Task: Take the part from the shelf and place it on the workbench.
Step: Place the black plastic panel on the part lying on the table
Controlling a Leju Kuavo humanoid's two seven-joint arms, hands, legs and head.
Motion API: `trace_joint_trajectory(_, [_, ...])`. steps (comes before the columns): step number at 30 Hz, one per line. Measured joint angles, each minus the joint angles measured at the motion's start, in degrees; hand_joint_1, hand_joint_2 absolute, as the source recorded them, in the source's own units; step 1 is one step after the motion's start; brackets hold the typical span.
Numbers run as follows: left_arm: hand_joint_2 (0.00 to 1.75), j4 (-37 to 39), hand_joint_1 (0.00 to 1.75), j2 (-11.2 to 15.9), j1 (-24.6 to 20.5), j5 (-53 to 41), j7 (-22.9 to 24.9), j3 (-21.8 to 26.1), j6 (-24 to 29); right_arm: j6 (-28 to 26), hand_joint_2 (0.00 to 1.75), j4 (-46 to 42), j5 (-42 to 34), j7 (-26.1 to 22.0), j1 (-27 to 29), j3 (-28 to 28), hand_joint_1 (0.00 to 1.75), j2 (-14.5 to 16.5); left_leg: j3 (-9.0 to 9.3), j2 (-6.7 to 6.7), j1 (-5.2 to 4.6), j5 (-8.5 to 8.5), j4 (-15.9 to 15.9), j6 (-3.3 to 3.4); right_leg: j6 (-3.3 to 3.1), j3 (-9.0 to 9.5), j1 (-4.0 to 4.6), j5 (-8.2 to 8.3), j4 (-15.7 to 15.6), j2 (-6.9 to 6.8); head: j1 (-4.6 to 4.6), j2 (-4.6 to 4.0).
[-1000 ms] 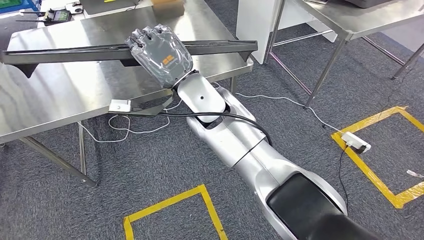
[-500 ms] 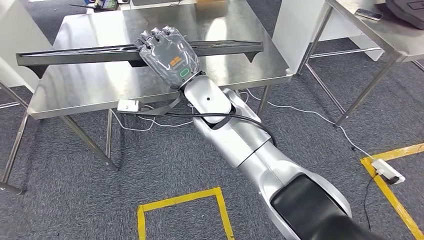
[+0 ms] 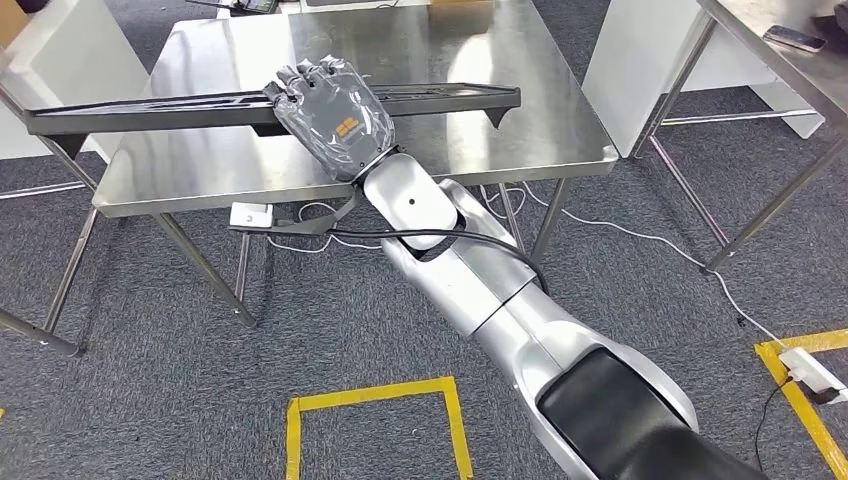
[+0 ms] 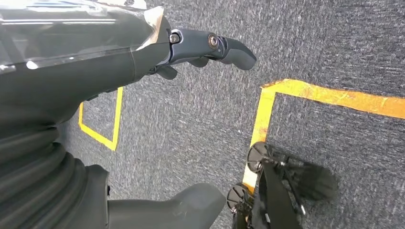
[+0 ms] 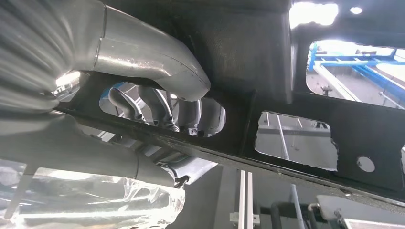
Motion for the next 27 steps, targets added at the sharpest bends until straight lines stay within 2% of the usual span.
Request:
trace_joint_trajectory(1, [1.75,0.0,0.00,0.0,-0.1,-0.2,0.0,0.0,0.0,-0.6,1.75,0.0,0.0,0.7,-0.1,0.4,1.75,-0.2,0.82,0.42,-0.22,0.21,-1.5,0.30,0.22,0.07,0.21,-0.12,0.0,-0.32,0.04,0.00])
trace_joint_trajectory(3, [1.75,0.0,0.00,0.0,-0.1,-0.5,0.0,0.0,0.0,-1.8,1.75,0.0,-0.1,1.7,-0.2,1.2,1.75,-0.8,0.93,-0.25,-0.56,0.04,-2.0,0.99,0.75,0.29,0.39,-0.28,-0.1,-1.01,0.16,0.00])
trace_joint_trajectory(4, [1.75,0.0,0.00,0.0,0.0,-0.6,0.0,0.0,0.0,-2.2,1.75,0.0,-0.1,1.9,-0.2,1.6,1.75,-1.0,1.06,-0.52,-0.48,0.14,-2.2,1.36,1.05,0.25,0.37,-0.45,-0.1,-0.95,0.18,0.00])
trace_joint_trajectory(5, [1.75,0.0,0.00,0.0,0.0,-0.7,0.0,0.0,0.0,-2.3,1.75,0.0,-0.1,1.9,-0.3,1.8,1.75,-1.1,1.21,-0.80,-0.41,0.29,-2.5,1.74,1.27,0.02,0.30,-0.87,0.5,-0.33,0.22,0.00])
trace_joint_trajectory(6, [1.75,0.0,0.00,0.0,-0.1,-0.7,0.0,0.0,0.0,-2.3,1.75,0.0,-0.1,1.9,-0.3,2.0,1.75,-1.3,1.37,-1.01,-0.28,0.46,-2.8,2.16,1.32,-0.72,0.23,-1.76,2.2,0.62,0.25,0.00])
trace_joint_trajectory(8, [1.75,0.0,0.00,0.0,-0.2,-0.8,-0.3,0.0,-0.2,-2.3,1.75,0.1,-0.2,1.9,0.0,2.0,1.75,-2.0,1.50,-1.59,-0.18,0.58,-3.0,2.71,1.06,-4.03,0.00,-4.70,9.1,2.54,0.41,0.00])
trace_joint_trajectory(10, [1.75,0.0,0.00,0.0,-0.2,-0.8,-1.0,0.0,-0.7,-2.3,1.75,0.1,-0.6,1.6,0.8,1.5,1.75,-2.8,1.51,-2.43,-0.17,0.55,-3.0,2.88,1.14,-7.67,-0.14,-6.77,15.9,3.04,0.52,0.00])
trace_joint_trajectory(11, [1.75,0.0,0.00,0.0,-0.2,-0.9,-1.6,0.0,-1.2,-2.3,1.75,0.2,-0.9,1.1,1.4,1.1,1.75,-3.2,1.52,-2.83,-0.16,0.54,-3.0,2.88,1.49,-8.34,-0.21,-6.59,16.8,3.11,0.55,0.00])
trace_joint_trajectory(12, [1.75,0.0,0.00,-0.1,-0.1,-1.0,-2.2,0.0,-1.7,-2.3,1.75,0.1,-1.2,0.4,2.0,0.6,1.75,-3.6,1.54,-3.21,-0.15,0.53,-2.9,2.85,1.97,-7.77,-0.27,-5.43,15.0,3.13,0.56,0.00])
trace_joint_trajectory(14, [1.75,0.0,0.00,-0.1,-0.1,-1.2,-3.3,0.0,-2.5,-2.3,1.75,-0.3,-1.6,-1.1,3.0,-0.6,1.75,-4.2,1.51,-3.80,-0.20,0.39,-2.7,2.61,2.79,-4.41,-0.50,-1.82,6.9,3.21,0.62,0.00])
trace_joint_trajectory(15, [1.75,0.0,0.00,-0.1,-0.1,-1.3,-3.6,0.0,-2.7,-2.3,1.75,-0.6,-1.7,-1.7,3.4,-1.1,1.75,-4.4,1.42,-4.04,-0.32,0.24,-2.5,2.38,2.84,-2.84,-0.58,-0.33,3.3,3.28,0.59,0.00])
trace_joint_trajectory(16, [1.75,0.0,0.00,-0.1,-0.1,-1.5,-3.8,0.0,-2.8,-2.3,1.75,-0.8,-1.7,-2.1,3.8,-1.5,1.75,-4.6,1.30,-4.17,-0.44,0.05,-2.2,2.21,2.72,-1.85,-0.75,0.58,1.1,3.35,0.57,0.00])
trace_joint_trajectory(20, [1.75,0.0,0.00,0.0,0.2,-3.1,-5.2,-0.2,-3.9,-1.8,1.75,-1.8,-2.5,-2.8,5.6,-2.8,1.75,-5.3,1.30,-4.12,-0.36,-0.16,-2.0,2.62,2.20,-1.39,-0.68,1.10,0.2,3.57,0.52,0.00])
trace_joint_trajectory(27, [1.75,0.0,0.00,-0.1,0.7,-5.1,-7.4,-1.4,-6.4,-1.4,1.75,-6.5,-6.0,-4.9,12.7,-6.1,1.75,-10.6,1.58,-3.96,-0.20,-0.09,-2.4,2.23,1.93,-1.36,-0.36,1.02,0.2,3.68,0.53,0.00])
